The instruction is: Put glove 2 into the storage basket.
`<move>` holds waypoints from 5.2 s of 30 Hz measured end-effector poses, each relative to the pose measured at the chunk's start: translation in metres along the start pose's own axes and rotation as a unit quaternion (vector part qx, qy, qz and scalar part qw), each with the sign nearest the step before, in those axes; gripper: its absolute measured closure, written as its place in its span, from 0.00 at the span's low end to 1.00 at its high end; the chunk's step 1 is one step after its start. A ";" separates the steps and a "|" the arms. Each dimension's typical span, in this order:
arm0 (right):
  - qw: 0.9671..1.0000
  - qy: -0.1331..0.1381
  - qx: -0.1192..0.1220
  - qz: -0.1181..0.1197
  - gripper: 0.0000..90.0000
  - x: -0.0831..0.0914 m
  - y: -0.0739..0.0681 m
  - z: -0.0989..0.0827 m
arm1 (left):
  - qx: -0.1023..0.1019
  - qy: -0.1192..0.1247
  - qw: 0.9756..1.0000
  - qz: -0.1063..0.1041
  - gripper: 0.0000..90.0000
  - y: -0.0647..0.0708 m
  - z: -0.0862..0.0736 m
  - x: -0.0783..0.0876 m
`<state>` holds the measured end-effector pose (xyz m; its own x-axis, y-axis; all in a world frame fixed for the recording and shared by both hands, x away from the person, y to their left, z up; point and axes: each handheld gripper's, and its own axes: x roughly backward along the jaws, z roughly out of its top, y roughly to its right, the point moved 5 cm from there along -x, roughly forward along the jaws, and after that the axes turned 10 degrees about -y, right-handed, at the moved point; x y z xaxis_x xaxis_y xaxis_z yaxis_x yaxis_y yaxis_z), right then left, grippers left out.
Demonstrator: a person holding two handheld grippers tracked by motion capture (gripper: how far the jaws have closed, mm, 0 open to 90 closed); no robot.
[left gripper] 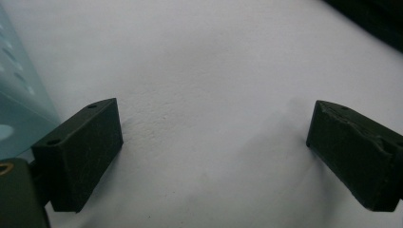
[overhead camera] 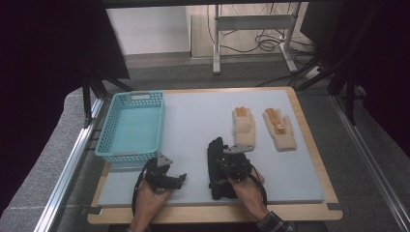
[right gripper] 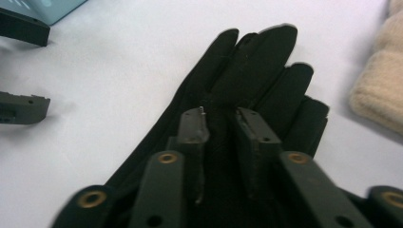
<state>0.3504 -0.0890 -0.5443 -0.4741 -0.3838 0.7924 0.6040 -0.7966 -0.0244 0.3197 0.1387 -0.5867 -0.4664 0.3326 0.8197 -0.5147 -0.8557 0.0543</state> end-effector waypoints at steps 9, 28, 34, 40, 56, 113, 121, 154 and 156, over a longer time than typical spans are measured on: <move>0.999 0.030 0.017 0.020 0.59 0.029 0.034 0.004 | 0.000 0.000 1.000 0.000 0.05 0.000 0.000 0.000; 0.993 -0.014 0.055 0.106 0.98 0.026 0.040 -0.067 | 0.001 0.001 1.000 -0.001 0.05 0.000 0.000 0.000; 0.991 -0.016 0.068 0.114 0.98 0.023 0.032 -0.064 | 0.001 0.001 1.000 -0.001 0.06 0.000 0.000 0.000; 0.989 -0.016 0.081 0.126 0.98 0.015 0.018 -0.056 | 0.005 0.002 1.000 -0.004 0.06 -0.003 -0.001 0.002; 0.987 -0.007 0.103 0.127 0.94 -0.011 -0.011 -0.028 | -0.001 -0.006 1.000 0.004 0.03 -0.014 -0.010 0.007; 0.999 -0.005 0.006 -0.043 0.19 0.032 0.127 -0.071 | -0.004 -0.013 1.000 -0.015 0.06 -0.007 -0.008 0.012; 0.999 -0.004 0.005 -0.043 0.19 0.032 0.128 -0.071 | -0.008 0.007 0.999 -0.047 0.05 0.008 0.006 0.028; 0.999 -0.003 0.004 -0.037 0.18 0.032 0.128 -0.071 | -0.059 -0.046 0.997 -0.035 0.00 0.073 0.085 -0.039; 0.999 -0.003 0.004 -0.036 0.18 0.032 0.128 -0.071 | -0.055 -0.054 0.997 -0.027 0.00 0.068 0.084 -0.042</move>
<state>0.3672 -0.2367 -0.5657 -0.5132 -0.3232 0.7951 0.5734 -0.8184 0.0374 0.3648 0.0336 -0.5700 -0.3581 0.3273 0.8745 -0.6154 -0.7870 0.0426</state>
